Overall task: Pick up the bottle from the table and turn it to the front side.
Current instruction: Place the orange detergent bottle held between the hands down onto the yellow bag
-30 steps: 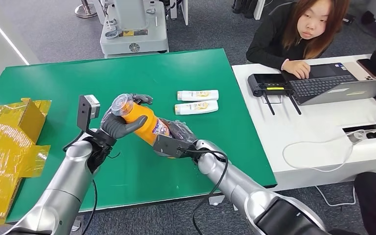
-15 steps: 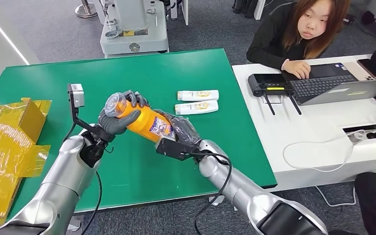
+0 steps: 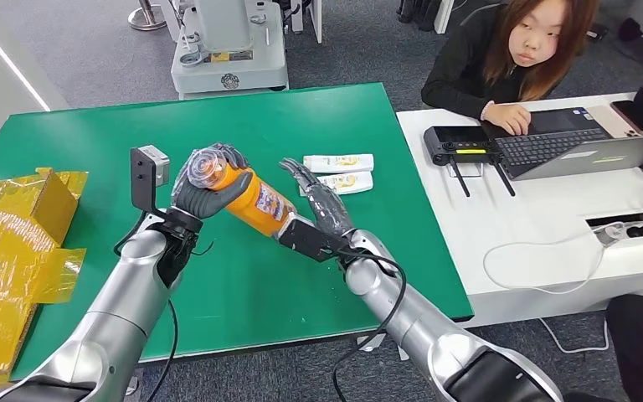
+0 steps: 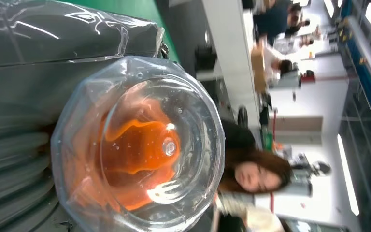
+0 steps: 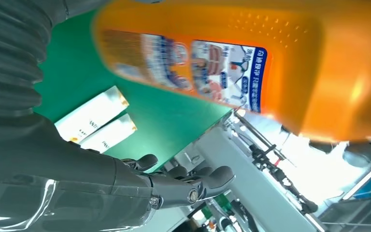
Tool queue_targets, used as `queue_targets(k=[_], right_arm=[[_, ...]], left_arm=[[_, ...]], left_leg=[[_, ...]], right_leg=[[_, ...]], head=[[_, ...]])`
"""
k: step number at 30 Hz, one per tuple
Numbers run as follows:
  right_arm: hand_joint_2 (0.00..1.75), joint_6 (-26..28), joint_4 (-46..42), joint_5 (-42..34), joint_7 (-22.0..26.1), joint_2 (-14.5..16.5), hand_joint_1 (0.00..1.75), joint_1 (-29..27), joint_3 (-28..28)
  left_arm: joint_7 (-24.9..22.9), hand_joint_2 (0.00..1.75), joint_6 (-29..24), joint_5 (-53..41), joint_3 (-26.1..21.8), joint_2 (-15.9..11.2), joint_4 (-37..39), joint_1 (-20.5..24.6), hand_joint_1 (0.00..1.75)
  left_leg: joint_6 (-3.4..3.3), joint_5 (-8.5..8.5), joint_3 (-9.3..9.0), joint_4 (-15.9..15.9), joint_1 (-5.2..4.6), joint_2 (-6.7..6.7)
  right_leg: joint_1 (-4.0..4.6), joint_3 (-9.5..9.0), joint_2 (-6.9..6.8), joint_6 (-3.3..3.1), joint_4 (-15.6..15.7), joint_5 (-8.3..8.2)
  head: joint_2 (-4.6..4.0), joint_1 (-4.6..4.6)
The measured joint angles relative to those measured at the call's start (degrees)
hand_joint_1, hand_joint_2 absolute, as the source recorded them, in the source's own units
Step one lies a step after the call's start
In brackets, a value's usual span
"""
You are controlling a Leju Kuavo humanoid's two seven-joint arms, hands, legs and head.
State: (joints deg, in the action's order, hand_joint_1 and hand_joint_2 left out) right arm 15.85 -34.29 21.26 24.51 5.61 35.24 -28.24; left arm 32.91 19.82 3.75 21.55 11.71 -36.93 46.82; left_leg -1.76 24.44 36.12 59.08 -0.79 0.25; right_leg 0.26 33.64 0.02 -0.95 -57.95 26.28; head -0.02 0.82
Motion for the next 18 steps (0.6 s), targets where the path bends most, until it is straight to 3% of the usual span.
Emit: queue_targets(k=[10,14,18], right_arm=[[1.75,-1.93,-5.14,-2.17,3.36,-0.78,0.0,-3.15,0.56],[1.75,-1.75,-7.93,-2.39,3.8,-1.19,0.0,-5.21,0.34],[1.75,-0.76,-10.73,-1.77,3.56,-1.7,0.0,-6.88,-0.41]], left_arm=[[2.81,1.75,-14.39,-15.77,0.0,-3.82,-1.49,0.01,1.75],[2.32,1.75,-21.69,-24.01,0.0,-5.4,-2.55,0.51,1.75],[1.28,1.75,-25.56,-29.16,0.0,-6.81,-3.56,2.41,1.75]], left_leg=[[0.01,0.0,0.01,-0.02,0.02,-0.04],[0.01,0.0,0.01,-0.02,0.02,-0.03],[0.01,0.0,0.02,-0.02,0.02,-0.02]], right_leg=[[0.02,0.03,0.04,-0.01,-0.02,0.01],[0.02,0.03,0.04,-0.01,-0.02,0.01],[0.01,0.03,0.03,-0.01,-0.02,0.01]], head=[[0.0,-0.01],[0.0,-0.01],[0.0,0.0]])
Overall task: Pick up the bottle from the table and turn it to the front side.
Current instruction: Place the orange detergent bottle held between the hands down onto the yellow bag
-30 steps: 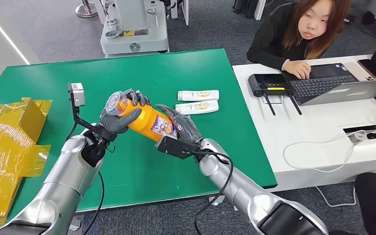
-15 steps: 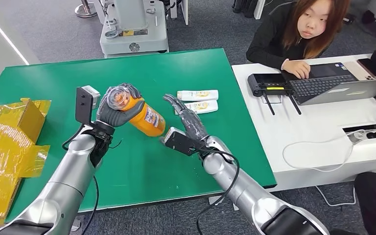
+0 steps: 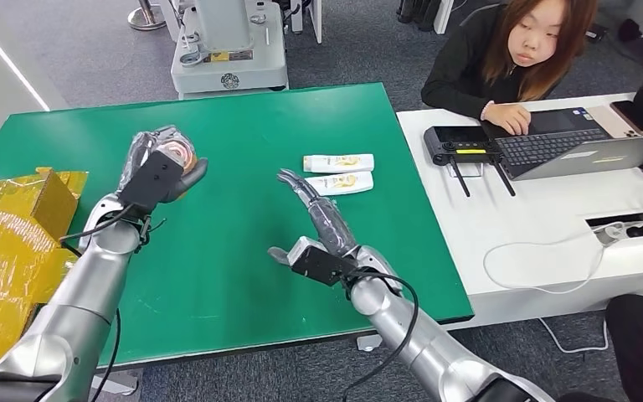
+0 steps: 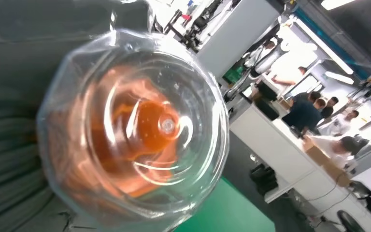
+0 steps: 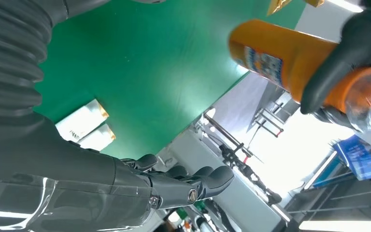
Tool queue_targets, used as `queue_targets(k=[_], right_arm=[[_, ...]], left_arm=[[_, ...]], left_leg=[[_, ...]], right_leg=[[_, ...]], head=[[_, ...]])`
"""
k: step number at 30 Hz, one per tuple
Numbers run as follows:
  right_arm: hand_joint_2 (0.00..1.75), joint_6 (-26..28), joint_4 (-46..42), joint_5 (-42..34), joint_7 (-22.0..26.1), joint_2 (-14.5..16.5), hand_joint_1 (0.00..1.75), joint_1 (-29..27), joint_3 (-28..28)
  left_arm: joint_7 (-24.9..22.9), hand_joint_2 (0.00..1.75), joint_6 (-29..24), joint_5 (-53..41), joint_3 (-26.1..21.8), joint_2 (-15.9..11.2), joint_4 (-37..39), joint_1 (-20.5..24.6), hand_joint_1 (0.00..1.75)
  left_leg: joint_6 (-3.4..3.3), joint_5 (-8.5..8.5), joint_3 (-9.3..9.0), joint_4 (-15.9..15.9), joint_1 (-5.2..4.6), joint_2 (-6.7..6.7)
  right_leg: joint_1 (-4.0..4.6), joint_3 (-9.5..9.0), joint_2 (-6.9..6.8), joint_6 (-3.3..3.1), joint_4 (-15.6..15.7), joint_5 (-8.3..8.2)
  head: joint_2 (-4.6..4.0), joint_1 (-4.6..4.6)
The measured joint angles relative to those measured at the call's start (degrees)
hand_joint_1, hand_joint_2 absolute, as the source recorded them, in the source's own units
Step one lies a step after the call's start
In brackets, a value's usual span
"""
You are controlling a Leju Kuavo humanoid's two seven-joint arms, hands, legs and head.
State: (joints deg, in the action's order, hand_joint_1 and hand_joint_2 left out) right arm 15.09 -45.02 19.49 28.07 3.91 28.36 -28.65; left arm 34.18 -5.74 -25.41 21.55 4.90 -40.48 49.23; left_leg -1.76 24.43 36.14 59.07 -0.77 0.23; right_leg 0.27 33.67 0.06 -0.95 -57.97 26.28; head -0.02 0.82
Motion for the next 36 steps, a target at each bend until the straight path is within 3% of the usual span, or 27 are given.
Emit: queue_targets(k=[4,8,12,19,23,29,36], right_arm=[[1.75,2.8,-2.49,3.89,-1.31,-0.87,0.0,-1.57,-1.58],[1.75,3.91,-4.39,3.67,-0.96,-2.2,0.0,-3.03,-3.32],[1.75,4.68,-5.91,1.64,-0.1,-3.33,0.0,-4.15,-4.63],[1.75,6.26,-10.74,-1.15,-0.91,-5.85,0.0,-7.42,-5.63],[1.75,6.46,-15.8,-2.16,-2.07,-8.39,0.0,-10.58,-4.77],[1.75,5.87,-23.55,-2.42,-2.34,-12.17,0.0,-16.38,-1.19],[1.75,5.83,-28.73,-0.64,-2.91,-14.37,0.0,-21.04,2.27]], left_arm=[[-0.98,1.75,-9.27,-7.68,0.0,-0.82,-1.96,1.24,1.75],[-4.91,1.75,-19.76,-18.9,0.12,-2.21,-4.4,3.57,1.75],[-7.71,1.75,-25.64,-27.59,0.47,-4.75,-5.31,5.93,1.75],[-10.41,1.75,-28.89,-36.71,1.04,-9.52,-4.84,7.0,1.75],[-12.24,1.75,-31.34,-41.28,1.56,-13.54,-2.76,6.69,1.75],[-14.71,1.75,-33.07,-44.83,1.84,-19.3,0.63,2.82,1.75],[-17.88,1.75,-33.23,-48.65,1.84,-22.08,5.99,0.09,1.75]], left_leg=[[0.0,0.0,0.01,0.0,0.0,-0.02],[0.0,0.0,0.03,0.0,0.0,-0.01],[0.0,0.0,0.02,0.0,0.01,-0.01],[0.03,-0.02,0.02,-0.01,0.03,-0.02],[0.03,0.0,0.02,-0.01,0.03,-0.09],[0.05,0.01,0.03,-0.03,0.03,-0.1],[0.05,0.01,0.03,-0.04,0.03,-0.05]], right_leg=[[0.0,0.0,0.01,0.0,0.0,0.0],[0.0,0.0,0.0,0.0,0.0,0.0],[0.01,0.01,0.0,0.0,0.0,0.0],[0.02,0.01,0.02,0.0,-0.01,0.0],[0.02,0.02,0.1,0.0,0.0,0.0],[0.02,0.05,0.11,-0.06,0.01,0.05],[0.02,0.05,0.07,-0.06,0.02,0.05]], head=[[0.0,-0.01],[0.0,0.0],[0.0,-0.01],[0.0,0.01],[0.0,0.0],[0.0,0.0],[0.0,0.0]])
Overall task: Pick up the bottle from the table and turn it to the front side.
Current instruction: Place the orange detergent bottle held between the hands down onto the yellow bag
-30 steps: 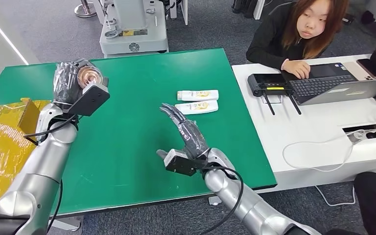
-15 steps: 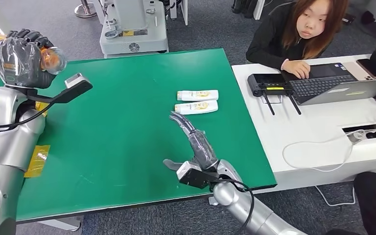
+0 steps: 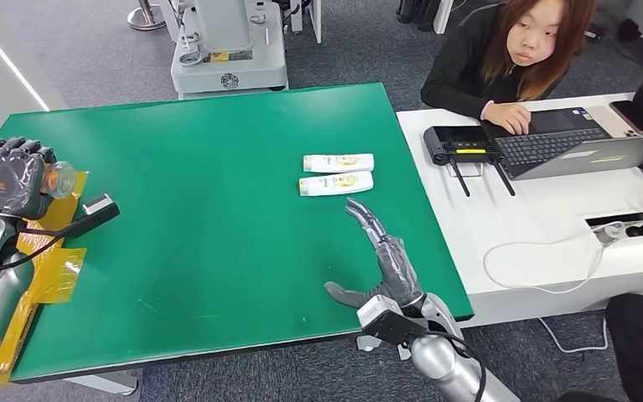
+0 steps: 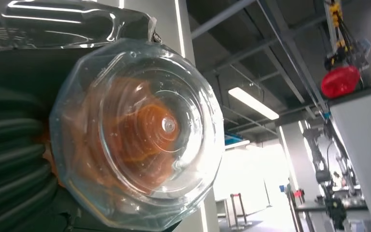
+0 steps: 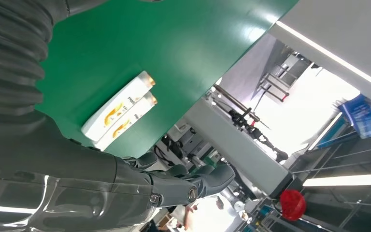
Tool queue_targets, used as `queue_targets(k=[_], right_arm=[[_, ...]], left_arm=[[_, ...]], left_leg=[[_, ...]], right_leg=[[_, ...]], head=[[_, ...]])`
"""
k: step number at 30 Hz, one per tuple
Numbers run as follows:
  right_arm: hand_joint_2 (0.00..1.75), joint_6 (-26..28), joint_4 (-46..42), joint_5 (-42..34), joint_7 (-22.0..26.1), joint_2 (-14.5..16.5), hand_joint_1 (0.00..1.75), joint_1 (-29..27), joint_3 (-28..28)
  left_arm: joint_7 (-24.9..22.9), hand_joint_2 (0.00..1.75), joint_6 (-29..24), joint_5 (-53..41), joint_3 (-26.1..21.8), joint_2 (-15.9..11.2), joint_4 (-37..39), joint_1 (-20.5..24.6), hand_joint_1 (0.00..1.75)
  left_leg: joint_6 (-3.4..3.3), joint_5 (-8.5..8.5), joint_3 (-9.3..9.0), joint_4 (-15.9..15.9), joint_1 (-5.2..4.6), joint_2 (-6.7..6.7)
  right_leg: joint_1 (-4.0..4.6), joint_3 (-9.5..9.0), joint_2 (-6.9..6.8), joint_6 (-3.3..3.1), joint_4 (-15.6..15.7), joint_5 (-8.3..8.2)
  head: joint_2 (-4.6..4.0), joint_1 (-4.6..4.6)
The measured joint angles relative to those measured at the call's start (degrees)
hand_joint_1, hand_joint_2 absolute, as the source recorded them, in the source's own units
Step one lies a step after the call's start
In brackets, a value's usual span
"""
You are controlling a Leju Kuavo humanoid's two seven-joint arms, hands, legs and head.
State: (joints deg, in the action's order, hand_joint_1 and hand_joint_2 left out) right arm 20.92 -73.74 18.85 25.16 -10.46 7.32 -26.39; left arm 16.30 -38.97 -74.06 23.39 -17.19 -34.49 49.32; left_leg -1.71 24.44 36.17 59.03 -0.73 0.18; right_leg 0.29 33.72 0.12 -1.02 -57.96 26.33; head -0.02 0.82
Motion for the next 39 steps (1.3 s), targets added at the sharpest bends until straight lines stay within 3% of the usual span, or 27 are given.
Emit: queue_targets(k=[17,26,39], right_arm=[[1.75,-0.63,-7.26,2.96,-1.59,-1.05,0.0,-8.1,4.55],[1.75,-2.32,-8.24,4.4,-2.21,-1.04,0.0,-8.46,5.32],[1.75,-3.99,-6.96,4.45,-2.05,-0.74,0.0,-6.69,5.69]], left_arm=[[-3.41,1.75,1.9,-1.51,-0.39,-1.31,5.43,-0.32,1.75],[-2.88,1.75,2.16,0.74,-3.2,-2.54,6.53,-3.97,1.75],[-2.55,1.75,2.32,0.16,-5.03,-2.25,8.5,-8.36,1.75]], left_leg=[[0.0,0.01,0.03,-0.01,0.0,-0.04],[0.0,0.01,0.03,-0.02,0.0,-0.05],[0.0,0.01,0.03,-0.01,0.0,-0.03]], right_leg=[[0.01,0.01,0.01,0.0,0.0,0.0],[0.01,0.02,0.03,-0.01,0.01,0.01],[0.0,0.01,0.01,-0.01,0.02,0.0]], head=[[0.0,0.01],[0.0,0.01],[0.0,0.01]])
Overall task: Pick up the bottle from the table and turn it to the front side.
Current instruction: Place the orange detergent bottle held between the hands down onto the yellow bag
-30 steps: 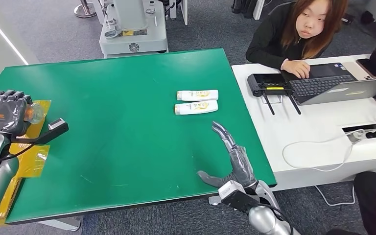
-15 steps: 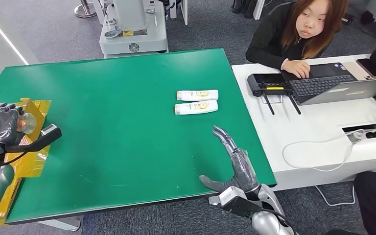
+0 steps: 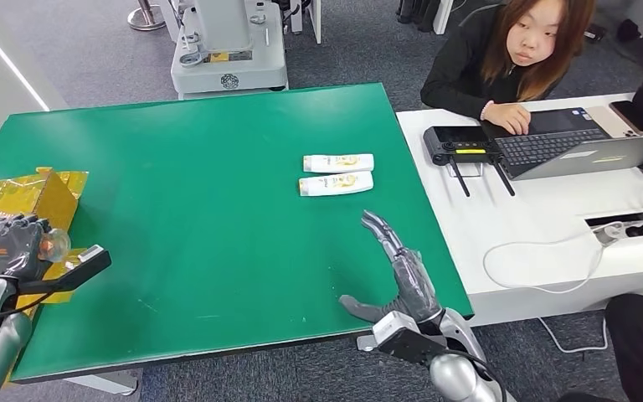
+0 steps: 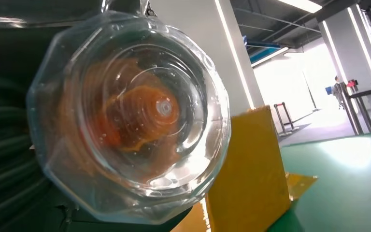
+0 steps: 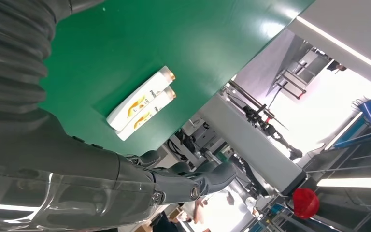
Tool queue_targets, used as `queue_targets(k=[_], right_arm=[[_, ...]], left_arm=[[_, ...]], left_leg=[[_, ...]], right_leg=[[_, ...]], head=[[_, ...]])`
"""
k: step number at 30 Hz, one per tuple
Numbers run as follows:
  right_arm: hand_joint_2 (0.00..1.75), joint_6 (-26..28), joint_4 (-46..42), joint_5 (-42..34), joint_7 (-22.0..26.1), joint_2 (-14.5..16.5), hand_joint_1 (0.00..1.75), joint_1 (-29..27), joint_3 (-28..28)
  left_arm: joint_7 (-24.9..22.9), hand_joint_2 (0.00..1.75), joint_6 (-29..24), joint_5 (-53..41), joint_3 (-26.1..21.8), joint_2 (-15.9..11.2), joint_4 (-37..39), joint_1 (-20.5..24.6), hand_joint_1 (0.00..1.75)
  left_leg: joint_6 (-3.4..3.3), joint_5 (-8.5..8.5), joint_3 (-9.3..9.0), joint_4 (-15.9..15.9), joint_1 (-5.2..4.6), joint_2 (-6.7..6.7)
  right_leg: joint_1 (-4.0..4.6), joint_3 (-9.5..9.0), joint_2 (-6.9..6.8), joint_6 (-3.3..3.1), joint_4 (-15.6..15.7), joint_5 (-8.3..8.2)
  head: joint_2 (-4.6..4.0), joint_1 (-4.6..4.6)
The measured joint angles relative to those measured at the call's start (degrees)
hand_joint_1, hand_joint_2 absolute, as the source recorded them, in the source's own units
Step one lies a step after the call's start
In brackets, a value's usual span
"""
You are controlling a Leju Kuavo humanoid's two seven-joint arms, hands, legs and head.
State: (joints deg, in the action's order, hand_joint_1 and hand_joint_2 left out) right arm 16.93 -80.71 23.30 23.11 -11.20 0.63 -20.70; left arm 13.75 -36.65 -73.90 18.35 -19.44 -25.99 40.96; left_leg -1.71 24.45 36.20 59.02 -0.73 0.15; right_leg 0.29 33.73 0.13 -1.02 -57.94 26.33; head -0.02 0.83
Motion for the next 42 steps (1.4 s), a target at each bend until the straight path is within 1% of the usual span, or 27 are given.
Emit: queue_targets(k=[7,19,25,29,30,33,34,37,42], right_arm=[[1.75,-0.19,1.12,-0.04,0.48,0.1,0.0,0.94,-0.02],[1.75,-0.71,2.66,-1.4,1.18,0.08,0.0,1.73,-0.08],[1.75,0.17,3.86,-2.55,2.11,0.04,0.0,1.53,-0.19],[1.75,0.58,4.41,-3.01,2.27,0.01,0.0,1.19,-0.62],[1.75,0.73,4.47,-2.96,2.16,0.01,0.0,1.11,-0.86],[1.75,1.09,4.49,-2.4,1.49,0.01,0.0,0.71,-1.55],[1.75,1.15,4.47,-2.26,1.25,0.01,0.0,0.53,-1.74],[1.75,1.24,4.44,-2.21,0.64,-0.16,0.0,0.0,-2.38],[1.75,1.25,4.16,-2.44,-0.07,-0.73,0.0,-0.53,-3.0]], left_arm=[[0.64,1.75,1.12,-0.58,-0.1,1.31,1.04,-1.21,1.75],[1.92,1.75,4.08,-0.05,-0.16,5.99,3.82,-1.77,1.75],[0.51,1.75,5.33,1.46,-0.9,7.27,5.27,-1.63,1.75],[-1.56,1.75,7.37,2.55,-2.03,7.73,5.91,-0.98,1.75],[-2.41,1.75,7.84,2.57,-2.25,7.87,6.03,-0.82,1.69],[-4.92,1.75,8.61,2.44,-2.86,8.31,6.29,-0.54,0.38],[-5.59,1.75,8.8,2.5,-3.07,8.49,6.4,-0.49,0.0],[-6.91,1.75,9.08,2.92,-3.89,9.1,6.82,-0.65,0.0],[-6.4,1.75,8.48,3.55,-5.17,9.87,6.93,-0.74,0.0]], left_leg=[[0.0,0.0,0.0,0.0,0.0,0.0],[0.0,0.0,0.0,0.01,-0.01,0.02],[0.0,0.01,0.0,0.01,-0.01,0.01],[0.02,0.02,-0.02,0.0,-0.01,-0.01],[0.04,0.03,-0.03,0.0,-0.01,-0.02],[0.06,0.05,-0.06,0.0,-0.01,-0.06],[0.06,0.05,-0.07,0.0,-0.01,-0.07],[0.06,0.05,-0.06,0.0,0.0,-0.06],[0.06,0.05,-0.06,0.0,0.0,-0.03]], right_leg=[[0.0,0.0,-0.01,0.0,0.01,0.0],[0.0,0.0,-0.03,0.0,0.01,0.0],[0.0,0.01,-0.02,0.0,0.01,0.0],[0.0,0.01,0.01,0.0,0.01,0.0],[0.0,0.0,0.02,0.0,0.01,0.0],[0.0,0.0,0.06,0.0,0.0,0.0],[0.0,0.0,0.06,-0.01,-0.01,0.0],[0.0,-0.01,0.05,-0.01,-0.01,0.0],[0.0,-0.02,0.02,0.0,-0.01,0.0]], head=[[0.0,-0.01],[0.0,0.0],[0.0,0.01],[0.0,0.01],[0.0,0.0],[0.0,0.0],[0.0,0.0],[0.0,0.0],[0.0,0.0]])
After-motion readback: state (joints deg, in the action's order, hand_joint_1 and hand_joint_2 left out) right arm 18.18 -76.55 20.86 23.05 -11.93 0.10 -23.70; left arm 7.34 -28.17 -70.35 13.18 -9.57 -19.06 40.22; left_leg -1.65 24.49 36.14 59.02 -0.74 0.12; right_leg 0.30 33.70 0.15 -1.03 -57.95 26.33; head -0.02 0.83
